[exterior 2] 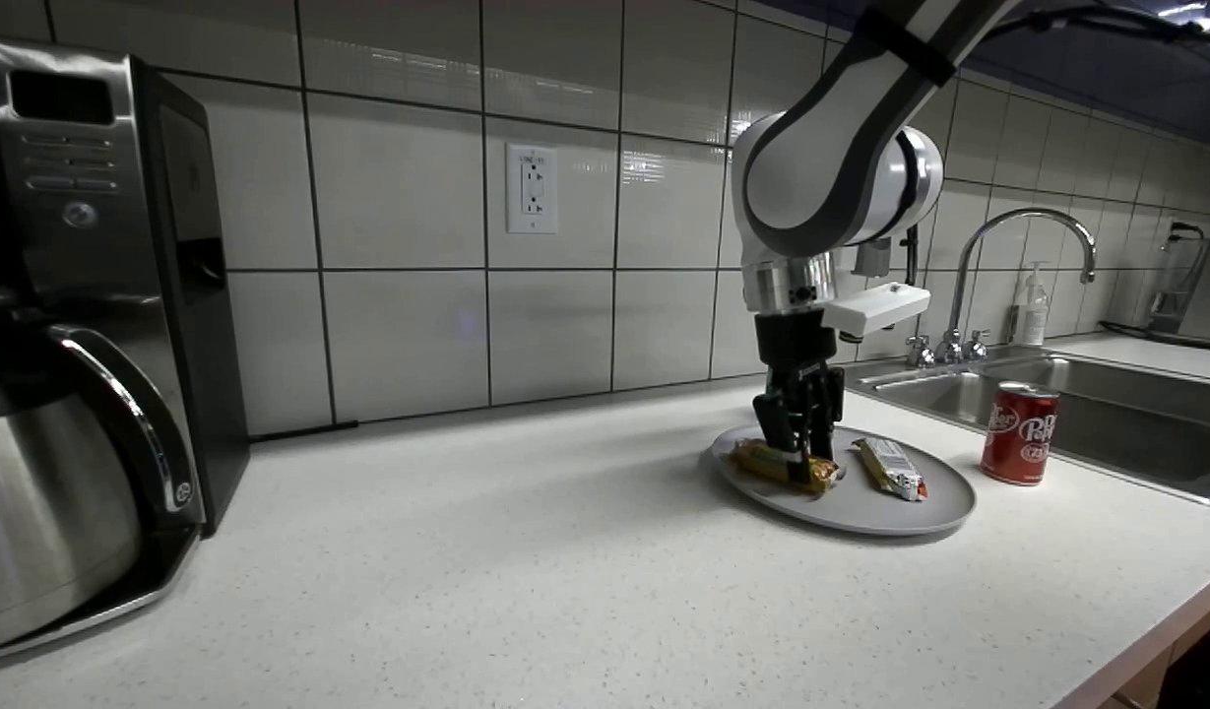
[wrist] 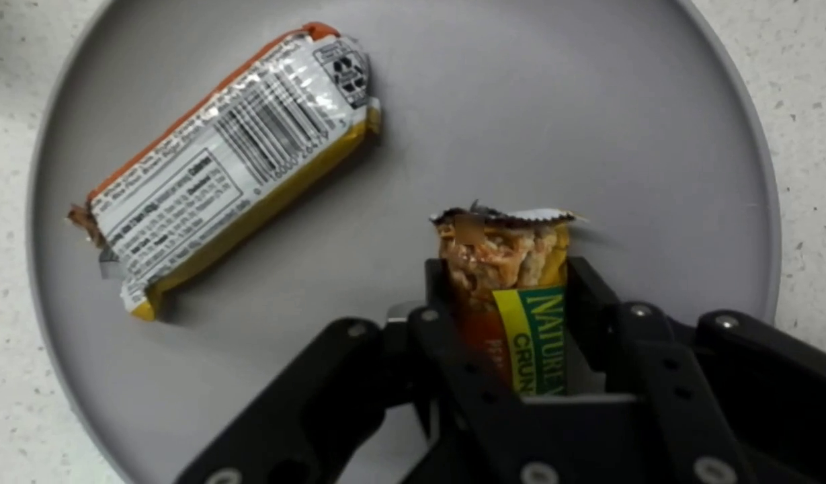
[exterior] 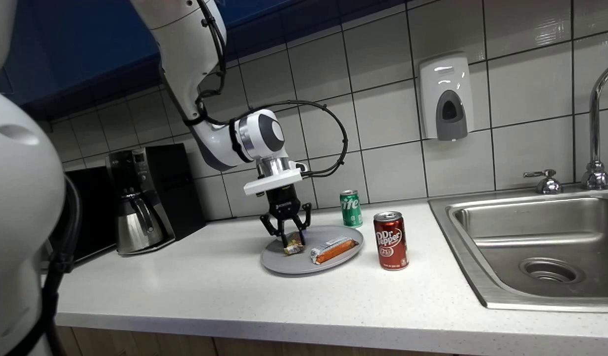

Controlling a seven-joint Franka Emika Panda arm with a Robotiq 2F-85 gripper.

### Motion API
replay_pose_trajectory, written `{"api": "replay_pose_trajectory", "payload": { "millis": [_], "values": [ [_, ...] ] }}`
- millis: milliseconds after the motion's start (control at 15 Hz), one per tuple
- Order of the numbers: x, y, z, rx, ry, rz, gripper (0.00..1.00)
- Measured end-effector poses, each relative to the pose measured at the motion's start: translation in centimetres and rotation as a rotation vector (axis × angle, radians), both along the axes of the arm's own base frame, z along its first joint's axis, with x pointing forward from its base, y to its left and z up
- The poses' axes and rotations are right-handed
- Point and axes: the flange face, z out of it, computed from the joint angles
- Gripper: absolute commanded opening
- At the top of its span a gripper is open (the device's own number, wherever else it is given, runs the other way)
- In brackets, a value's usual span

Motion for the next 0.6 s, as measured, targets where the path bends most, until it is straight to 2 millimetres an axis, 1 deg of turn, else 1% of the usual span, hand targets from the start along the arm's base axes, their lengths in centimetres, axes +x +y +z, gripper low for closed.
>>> {"api": "replay_pose_trajectory", "payload": {
  "millis": [333,600],
  "values": [
    [0.1,0.4,0.2,0.001,-0.004,0.006,0.18],
    [0.2,1.4,1.3,0.003,-0.023,0.023,0.18]
  ]
}}
